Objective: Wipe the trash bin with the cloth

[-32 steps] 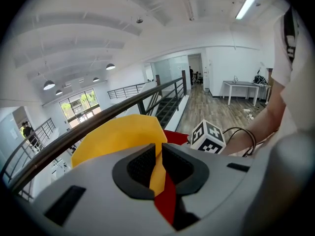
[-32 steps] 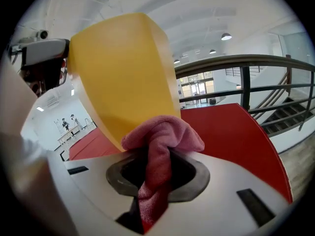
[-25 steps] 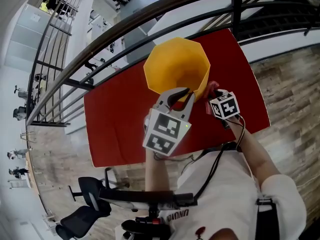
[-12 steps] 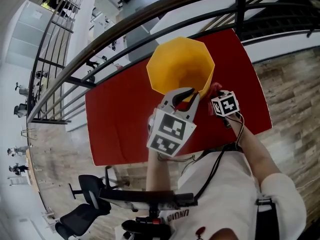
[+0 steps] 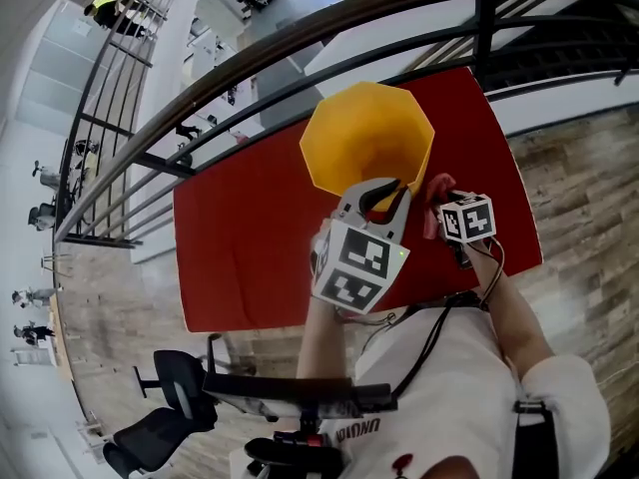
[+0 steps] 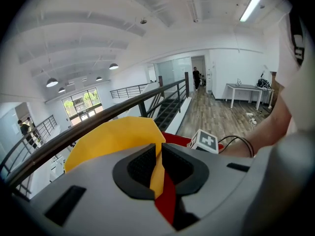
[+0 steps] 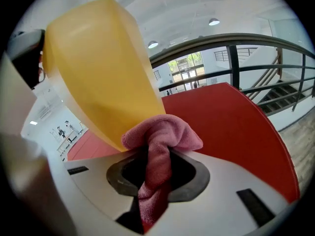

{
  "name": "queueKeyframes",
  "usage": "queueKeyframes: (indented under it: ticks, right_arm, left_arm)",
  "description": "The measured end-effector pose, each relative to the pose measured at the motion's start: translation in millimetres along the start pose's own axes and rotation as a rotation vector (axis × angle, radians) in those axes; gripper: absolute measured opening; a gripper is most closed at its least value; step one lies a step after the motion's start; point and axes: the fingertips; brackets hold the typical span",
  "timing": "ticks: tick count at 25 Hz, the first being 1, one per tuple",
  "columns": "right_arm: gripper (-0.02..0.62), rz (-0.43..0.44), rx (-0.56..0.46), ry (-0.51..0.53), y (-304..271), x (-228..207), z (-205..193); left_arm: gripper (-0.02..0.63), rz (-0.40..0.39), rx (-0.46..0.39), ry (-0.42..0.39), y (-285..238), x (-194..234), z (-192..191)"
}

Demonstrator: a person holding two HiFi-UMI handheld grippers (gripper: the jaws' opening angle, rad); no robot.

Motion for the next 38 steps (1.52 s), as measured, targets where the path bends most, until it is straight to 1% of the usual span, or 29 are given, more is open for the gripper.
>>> queueKeyframes:
  ticks: [3,6,9,12,14,16,18,19,20,25,28,31,38]
  right_arm:
    - [0.098,0.01,-0.068,-0.002,29,1,13]
    - [0.098,0.03,-0.165,0.011,61,10,37]
    - [0.098,0.072,-0.257,0.019,95,30,61]
    - [0.098,0.117,-0.324,0.026,122,48,82]
    - [0.098,0.134,-0.358,0.037,135,57,93]
    - [0.098,0.156,-0.383,0.049,145,67,101]
    - [0.098,0.177,-0.401,0.063,153,78,108]
    - [0.098,0.185,-0.409,0.069,155,83,110]
    - [0.098,0.191,-0.416,0.074,156,87,112]
    - [0.098,0.202,-0.42,0.094,152,101,112]
    - [0.098,0.199,-0.415,0.095,147,103,110]
    - [0.098,0.195,-0.411,0.09,143,101,110]
    - [0.098,0.174,-0.373,0.089,131,95,105]
  left_arm:
    - [0.038,0.011,0.001,-0.004,-6,-4,4]
    - [0.035,0.039,0.004,-0.025,-13,-6,10]
    - [0.032,0.082,-0.001,-0.028,-18,-8,17]
    - [0.031,0.113,-0.006,-0.021,-22,-9,22]
    - [0.029,0.109,-0.012,-0.005,-24,-9,23]
    - [0.029,0.097,-0.047,0.003,-18,-10,25]
    - [0.028,0.104,-0.112,-0.003,-5,-7,35]
    - [0.028,0.11,-0.132,-0.003,1,-5,40]
    - [0.028,0.111,-0.133,0.002,6,-3,41]
    - [0.029,0.104,-0.031,0.03,20,16,14]
    - [0.028,0.053,-0.02,0.067,20,17,-1]
    - [0.028,0.012,-0.062,0.115,17,14,-1]
    - [0.026,-0.034,-0.146,0.173,17,16,5]
Point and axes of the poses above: the fingertips, and each gripper's own axes: y backward along the fingers, x to its left, z out of its top
